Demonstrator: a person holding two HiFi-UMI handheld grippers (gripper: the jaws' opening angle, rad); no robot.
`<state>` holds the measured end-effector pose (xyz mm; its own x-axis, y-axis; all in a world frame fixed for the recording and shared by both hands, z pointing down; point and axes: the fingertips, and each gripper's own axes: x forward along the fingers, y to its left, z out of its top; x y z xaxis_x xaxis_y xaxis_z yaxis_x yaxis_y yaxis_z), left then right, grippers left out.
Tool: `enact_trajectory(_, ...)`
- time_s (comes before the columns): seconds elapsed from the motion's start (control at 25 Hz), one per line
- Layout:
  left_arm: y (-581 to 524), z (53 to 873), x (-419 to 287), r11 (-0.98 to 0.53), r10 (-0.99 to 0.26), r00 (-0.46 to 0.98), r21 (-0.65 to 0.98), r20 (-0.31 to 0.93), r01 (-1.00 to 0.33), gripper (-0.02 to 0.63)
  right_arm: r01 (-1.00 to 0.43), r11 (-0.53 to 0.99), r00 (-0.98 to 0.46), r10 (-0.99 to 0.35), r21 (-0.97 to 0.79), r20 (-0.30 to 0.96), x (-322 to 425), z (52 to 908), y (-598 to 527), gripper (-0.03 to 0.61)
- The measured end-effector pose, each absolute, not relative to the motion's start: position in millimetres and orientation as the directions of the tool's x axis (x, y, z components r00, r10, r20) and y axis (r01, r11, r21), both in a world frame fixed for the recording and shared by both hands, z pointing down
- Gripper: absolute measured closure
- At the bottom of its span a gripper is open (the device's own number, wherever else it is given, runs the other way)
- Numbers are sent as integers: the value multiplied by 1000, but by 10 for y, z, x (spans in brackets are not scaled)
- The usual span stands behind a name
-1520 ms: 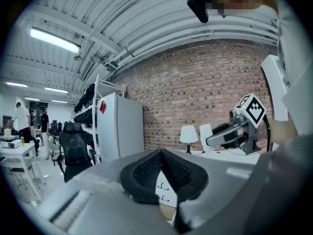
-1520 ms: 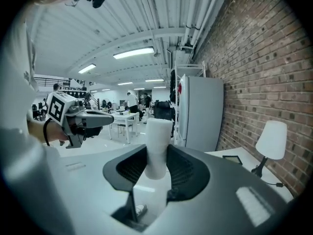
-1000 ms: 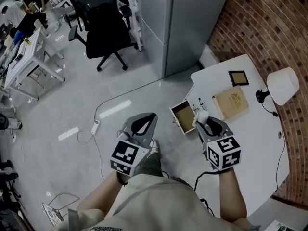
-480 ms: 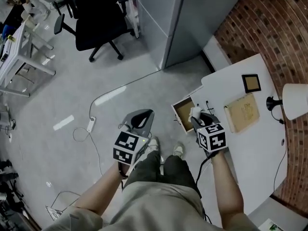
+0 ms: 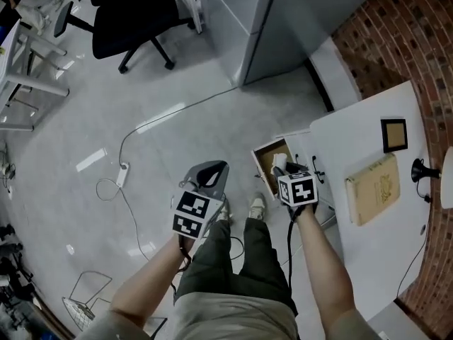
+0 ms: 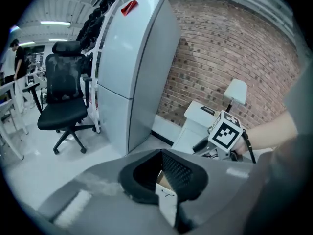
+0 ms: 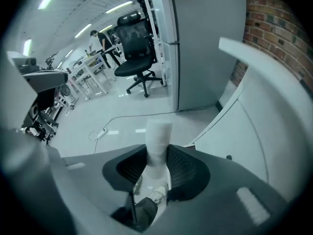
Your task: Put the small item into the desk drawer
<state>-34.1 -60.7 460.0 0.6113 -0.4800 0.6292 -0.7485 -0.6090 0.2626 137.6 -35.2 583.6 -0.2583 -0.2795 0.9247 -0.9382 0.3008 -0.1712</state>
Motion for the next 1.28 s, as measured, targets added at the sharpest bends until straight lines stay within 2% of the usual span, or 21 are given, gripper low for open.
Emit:
enact_trajectory(0.16, -766, 5273, -190, -592, -467, 597, 271, 652, -759, 612, -936, 316, -233, -224, -155, 946, 1503, 6573, -494, 448)
enact_trajectory(0.4, -777, 6345, -36, -571, -420, 579, 292, 699, -767, 612, -894, 424, -217, -132, -143, 967, 1571, 7659, -500, 448)
enact_trajectory(0.68, -665, 7424, 25, -542, -359, 562, 324, 745, -775, 611, -890, 430, -185, -40, -150, 982, 1729, 8773, -372, 446)
enact_trajectory(1.04, -579, 8364, 192, -444, -367, 571, 400, 735, -801, 612, -893, 421, -185, -27, -157, 982, 1969, 9857, -333, 445)
enact_trajectory(1.28, -543, 8811, 283, -473, -364, 584, 396, 725, -787, 612, -887, 427, -187, 9, -173, 982, 2024, 10452, -231, 443)
